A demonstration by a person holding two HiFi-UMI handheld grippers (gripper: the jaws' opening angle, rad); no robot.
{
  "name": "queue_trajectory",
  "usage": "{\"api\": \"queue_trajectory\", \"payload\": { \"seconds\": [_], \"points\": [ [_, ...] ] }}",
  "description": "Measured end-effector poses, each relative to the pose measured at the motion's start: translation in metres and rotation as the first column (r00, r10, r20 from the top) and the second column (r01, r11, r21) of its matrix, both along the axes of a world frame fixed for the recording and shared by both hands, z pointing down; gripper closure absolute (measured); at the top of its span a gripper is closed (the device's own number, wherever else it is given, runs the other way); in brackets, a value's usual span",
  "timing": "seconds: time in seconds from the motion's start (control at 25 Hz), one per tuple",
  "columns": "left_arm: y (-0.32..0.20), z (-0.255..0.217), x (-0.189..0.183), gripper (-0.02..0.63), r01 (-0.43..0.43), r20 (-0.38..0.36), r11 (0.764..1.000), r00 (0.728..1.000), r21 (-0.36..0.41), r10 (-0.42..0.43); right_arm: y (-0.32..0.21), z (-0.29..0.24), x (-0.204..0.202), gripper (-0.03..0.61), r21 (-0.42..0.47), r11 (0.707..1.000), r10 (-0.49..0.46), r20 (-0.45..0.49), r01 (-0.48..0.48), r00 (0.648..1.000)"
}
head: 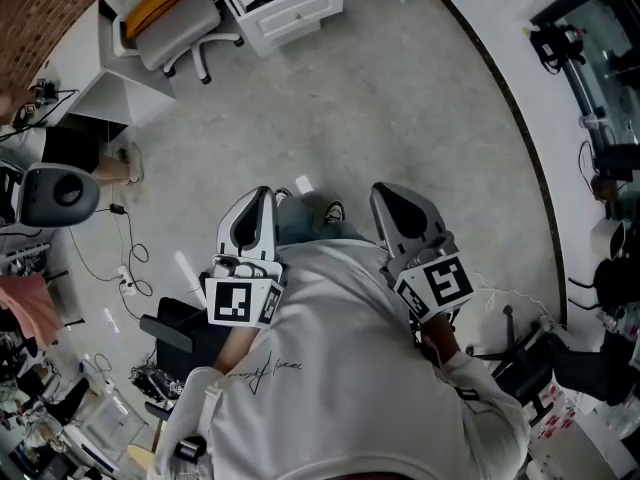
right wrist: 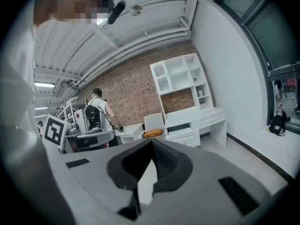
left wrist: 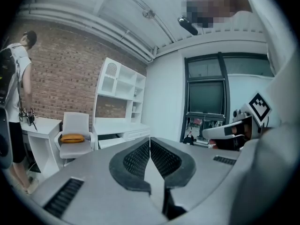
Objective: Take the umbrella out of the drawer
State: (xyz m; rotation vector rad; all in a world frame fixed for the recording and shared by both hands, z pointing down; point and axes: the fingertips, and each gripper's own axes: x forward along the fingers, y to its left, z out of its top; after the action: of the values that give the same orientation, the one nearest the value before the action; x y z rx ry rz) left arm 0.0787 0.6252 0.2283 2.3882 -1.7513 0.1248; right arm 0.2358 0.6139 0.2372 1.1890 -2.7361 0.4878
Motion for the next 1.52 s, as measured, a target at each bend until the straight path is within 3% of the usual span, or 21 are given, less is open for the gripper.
{"api": "queue_trajectory", "payload": {
  "seconds": [0.24,0.48,0.84,1.04,1.52],
  "points": [
    [-0.017,0.001,0.003,0.597,0.0,0.01,1.0,1.0,-0.004,0.0,-0.014,0.008,0.005,0.554,-0.034,0.999,0.009,-0.042,-0.01,0.999],
    [-0.044,0.001,0.006,0.597,-0.038,-0.051,0.999,0.998,-0.016,0.037,-0.041,0.016,0.003,0.552,-0.085,0.996,0.008,-0.055,-0.012,0.998],
    [-0.107,0.005,0.008,0.597,-0.07,-0.064,0.996,0.996,-0.053,0.067,-0.101,0.017,0.006,0.552,-0.085,0.995,0.04,-0.1,-0.049,0.994],
    [-0.143,-0.002,0.001,0.597,-0.07,-0.022,0.997,0.997,-0.033,0.07,-0.137,0.017,-0.003,0.552,-0.103,0.994,0.033,-0.112,-0.044,0.993],
    [-0.251,-0.019,-0.042,0.597,-0.08,-0.048,0.996,0.996,-0.029,0.078,-0.246,0.001,-0.045,0.552,-0.093,0.995,0.018,-0.125,-0.03,0.992]
  ]
}}
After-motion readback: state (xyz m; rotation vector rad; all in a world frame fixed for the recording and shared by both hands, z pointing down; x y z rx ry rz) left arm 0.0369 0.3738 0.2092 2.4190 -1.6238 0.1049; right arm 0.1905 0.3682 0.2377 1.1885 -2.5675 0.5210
